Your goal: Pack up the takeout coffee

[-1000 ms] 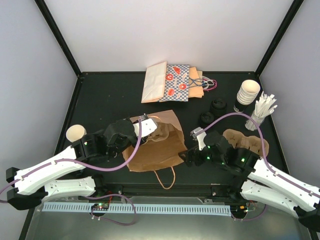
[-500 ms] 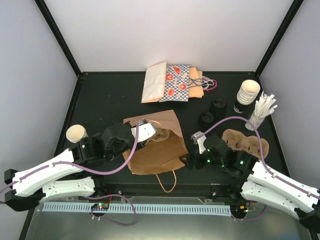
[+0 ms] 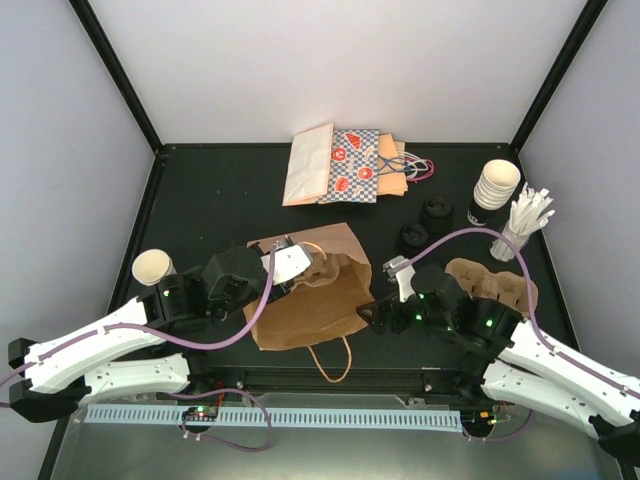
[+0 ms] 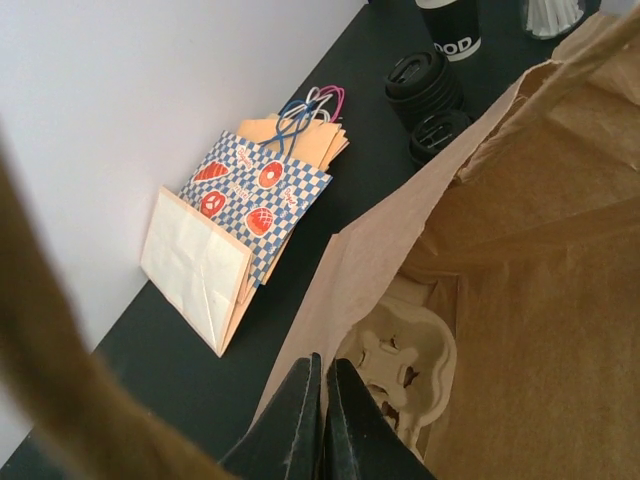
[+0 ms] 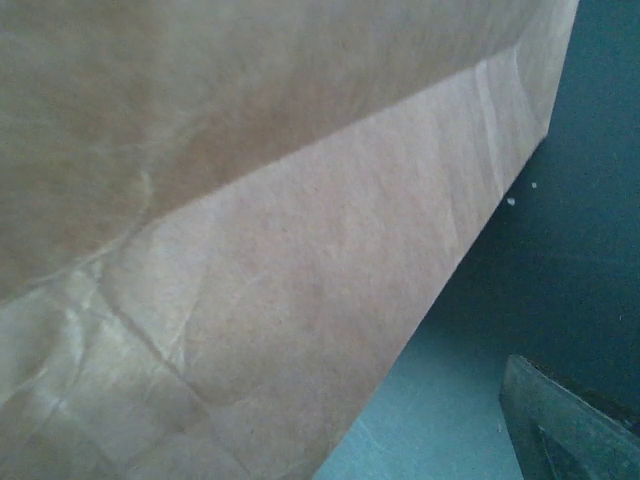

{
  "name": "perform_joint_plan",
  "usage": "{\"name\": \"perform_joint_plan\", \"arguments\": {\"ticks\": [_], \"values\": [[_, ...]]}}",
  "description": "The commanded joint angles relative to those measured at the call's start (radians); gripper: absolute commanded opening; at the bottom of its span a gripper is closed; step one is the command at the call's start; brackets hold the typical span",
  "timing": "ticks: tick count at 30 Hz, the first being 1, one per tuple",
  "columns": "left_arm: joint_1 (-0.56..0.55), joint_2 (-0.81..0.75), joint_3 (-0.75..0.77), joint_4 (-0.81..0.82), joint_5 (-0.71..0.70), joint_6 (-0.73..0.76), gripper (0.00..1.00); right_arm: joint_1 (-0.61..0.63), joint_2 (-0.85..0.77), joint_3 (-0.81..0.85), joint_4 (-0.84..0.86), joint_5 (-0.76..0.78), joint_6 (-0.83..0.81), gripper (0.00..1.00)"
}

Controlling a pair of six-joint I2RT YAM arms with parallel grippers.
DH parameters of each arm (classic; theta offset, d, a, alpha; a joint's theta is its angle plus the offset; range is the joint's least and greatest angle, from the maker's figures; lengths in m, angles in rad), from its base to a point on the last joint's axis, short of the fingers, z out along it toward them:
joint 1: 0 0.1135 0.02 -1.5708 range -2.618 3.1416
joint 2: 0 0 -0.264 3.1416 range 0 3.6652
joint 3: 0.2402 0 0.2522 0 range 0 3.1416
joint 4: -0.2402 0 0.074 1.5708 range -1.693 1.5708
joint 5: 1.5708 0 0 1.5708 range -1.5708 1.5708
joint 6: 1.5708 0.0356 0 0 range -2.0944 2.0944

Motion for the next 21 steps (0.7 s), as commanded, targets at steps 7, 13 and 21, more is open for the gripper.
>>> {"name": "perform_joint_plan", "arguments": {"ticks": [7, 13, 21], "values": [[-0.006, -0.014, 0.028, 0.027, 0.003, -0.032, 0.04, -0.001, -0.006, 0.133, -0.051, 0.007, -0.029, 0.98], [-0.006, -0.013, 0.031, 0.032, 0.002, -0.037, 0.03, -0.001, -0.004, 0.163, -0.064, -0.001, -0.038, 0.98], [-0.004, -0.005, 0.051, 0.025, -0.024, -0.066, 0.04, -0.002, -0.018, 0.205, -0.081, 0.024, -0.046, 1.0]]}}
